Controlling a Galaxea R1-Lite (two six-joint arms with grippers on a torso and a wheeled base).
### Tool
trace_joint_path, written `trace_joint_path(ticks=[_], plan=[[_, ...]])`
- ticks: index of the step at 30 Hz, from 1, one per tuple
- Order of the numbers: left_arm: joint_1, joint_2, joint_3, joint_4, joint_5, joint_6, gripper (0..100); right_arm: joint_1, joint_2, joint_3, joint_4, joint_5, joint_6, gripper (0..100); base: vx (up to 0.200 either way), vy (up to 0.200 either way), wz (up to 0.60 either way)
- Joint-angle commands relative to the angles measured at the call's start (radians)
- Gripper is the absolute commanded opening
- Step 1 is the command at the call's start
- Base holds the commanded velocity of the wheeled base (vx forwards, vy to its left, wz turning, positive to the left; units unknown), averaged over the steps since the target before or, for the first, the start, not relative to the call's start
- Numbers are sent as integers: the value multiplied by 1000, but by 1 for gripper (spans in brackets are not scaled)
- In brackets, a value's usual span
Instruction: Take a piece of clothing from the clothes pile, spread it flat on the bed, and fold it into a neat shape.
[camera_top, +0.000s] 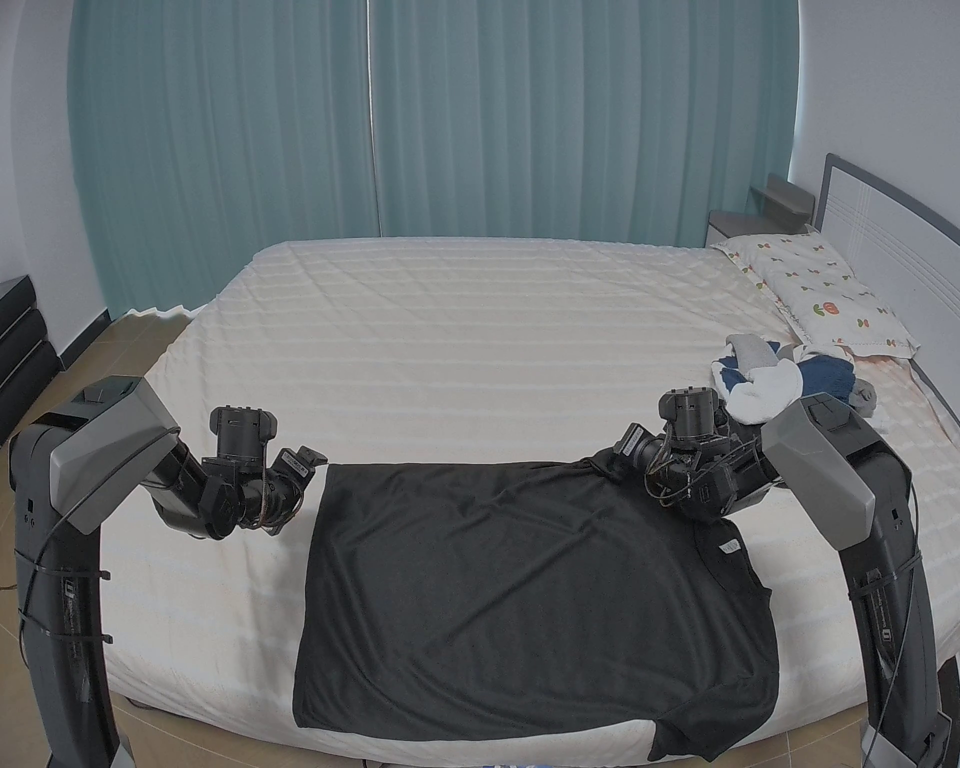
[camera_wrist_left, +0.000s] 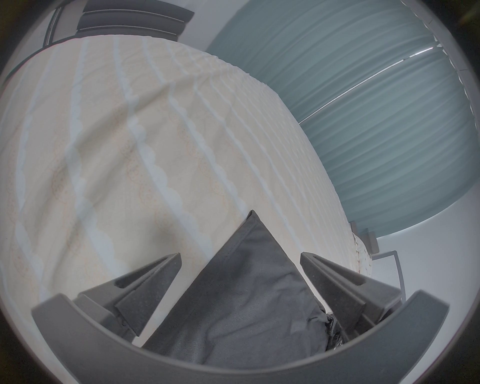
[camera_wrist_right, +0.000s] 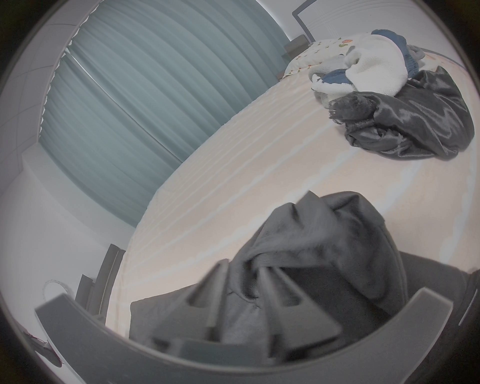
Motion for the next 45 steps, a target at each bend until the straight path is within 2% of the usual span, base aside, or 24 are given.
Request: trace_joint_path(ticks=[1, 8, 11, 15, 22, 23, 28, 33, 36, 39, 43, 45], plan=[[0, 0, 2, 0, 1, 0, 100, -1, 3, -36, -6, -1, 1, 0, 0, 0, 0], [4, 4, 4, 0, 3, 0, 100, -24, 47, -216, -17, -23, 23, 0, 0, 0, 0], [4, 6, 5, 0, 3, 0, 100, -24, 116, -375, -17, -59, 23, 0, 0, 0, 0], [4, 4, 12, -2, 4, 0, 100, -9, 158, -375, -61, -47, 0, 0, 0, 0, 0], [4, 4, 12, -2, 3, 0, 100, -9, 221, -375, -73, -36, -94, 0, 0, 0, 0], [4, 4, 12, -2, 3, 0, 100, -9, 224, -375, -78, -32, -99, 100, 0, 0, 0], [2, 4, 16, -2, 4, 0, 100, -8, 225, -375, -136, -1, -114, 100, 0, 0, 0], [2, 4, 16, -2, 4, 0, 100, -21, 202, -375, -150, -9, -122, 100, 0, 0, 0], [2, 4, 16, -2, 4, 0, 100, -41, 170, -375, -244, 0, -128, 100, 0, 0, 0], [2, 4, 16, -2, 4, 0, 100, -46, 159, -375, -271, 0, -128, 100, 0, 0, 0], [2, 4, 16, -2, 4, 1, 100, -49, 181, -375, -242, 20, -137, 100, 0, 0, 0], [2, 4, 16, -2, 4, 1, 100, -47, 210, -375, -201, 25, -168, 100, 0, 0, 0]])
